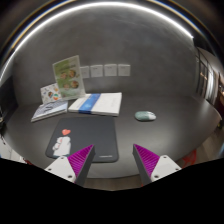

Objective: Arrange mouse

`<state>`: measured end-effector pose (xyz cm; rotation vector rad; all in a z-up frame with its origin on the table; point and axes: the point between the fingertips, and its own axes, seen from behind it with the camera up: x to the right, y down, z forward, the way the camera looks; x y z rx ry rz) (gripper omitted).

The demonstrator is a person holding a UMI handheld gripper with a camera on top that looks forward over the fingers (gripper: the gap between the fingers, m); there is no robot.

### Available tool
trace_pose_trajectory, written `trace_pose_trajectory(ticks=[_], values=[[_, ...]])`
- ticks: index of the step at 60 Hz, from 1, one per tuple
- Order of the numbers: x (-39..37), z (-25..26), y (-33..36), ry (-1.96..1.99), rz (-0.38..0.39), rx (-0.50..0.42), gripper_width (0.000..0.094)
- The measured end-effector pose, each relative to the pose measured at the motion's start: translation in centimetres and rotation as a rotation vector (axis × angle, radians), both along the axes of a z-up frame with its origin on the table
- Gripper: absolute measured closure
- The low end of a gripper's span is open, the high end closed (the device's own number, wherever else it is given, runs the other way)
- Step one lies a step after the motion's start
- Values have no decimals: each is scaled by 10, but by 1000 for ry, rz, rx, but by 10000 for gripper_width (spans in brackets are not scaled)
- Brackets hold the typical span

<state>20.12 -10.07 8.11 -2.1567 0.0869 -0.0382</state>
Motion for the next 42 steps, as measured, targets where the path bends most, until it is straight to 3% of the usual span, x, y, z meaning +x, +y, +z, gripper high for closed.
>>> trace_pose_trajectory(ticks=[17, 39, 41, 42], values=[[116, -20, 20, 82, -220, 1, 97], [155, -77, 134, 153, -254, -21, 94], [156, -80, 140, 159, -265, -26, 37], [161, -79, 145, 146, -280, -10, 89]])
